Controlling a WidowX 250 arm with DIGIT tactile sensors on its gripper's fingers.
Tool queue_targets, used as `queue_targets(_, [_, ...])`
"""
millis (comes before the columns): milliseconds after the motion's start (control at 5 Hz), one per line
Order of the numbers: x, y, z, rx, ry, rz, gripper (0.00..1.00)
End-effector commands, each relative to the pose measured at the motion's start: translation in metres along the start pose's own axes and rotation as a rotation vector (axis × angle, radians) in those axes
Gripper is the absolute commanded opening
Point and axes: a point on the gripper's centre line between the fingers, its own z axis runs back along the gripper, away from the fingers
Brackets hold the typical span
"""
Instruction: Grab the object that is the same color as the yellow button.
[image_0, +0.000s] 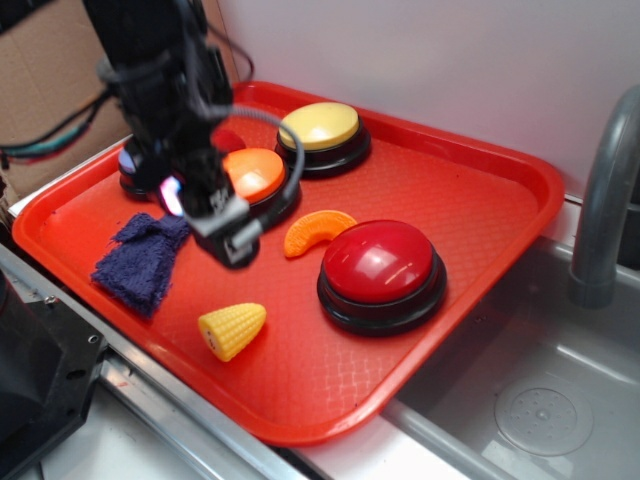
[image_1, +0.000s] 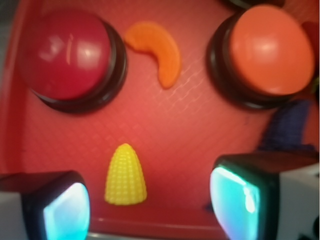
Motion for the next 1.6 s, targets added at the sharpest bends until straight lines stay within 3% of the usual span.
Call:
queue_targets(0, [0.000, -0.017, -0.023, -0.022, -0.018, -0.048, 1.00])
queue_targets(200, [-0.006, -0.021, -0.038, -0.011, 0.057, -0.055, 1.00])
queue_targets(600, [-0.009, -0.022, -0.061, -0.010, 0.084, -0.055, 1.00])
queue_targets(800, [-0.010, -0.026, -0.063, 0.000, 0.058, -0.014, 0.09])
queue_targets(1000, [-0.012, -0.024, -0.057, -0.008, 0.050, -0.007, 0.00])
queue_targets(1400, [-0.004, -0.009, -0.030, 0.001, 0.081, 0.051, 0.00])
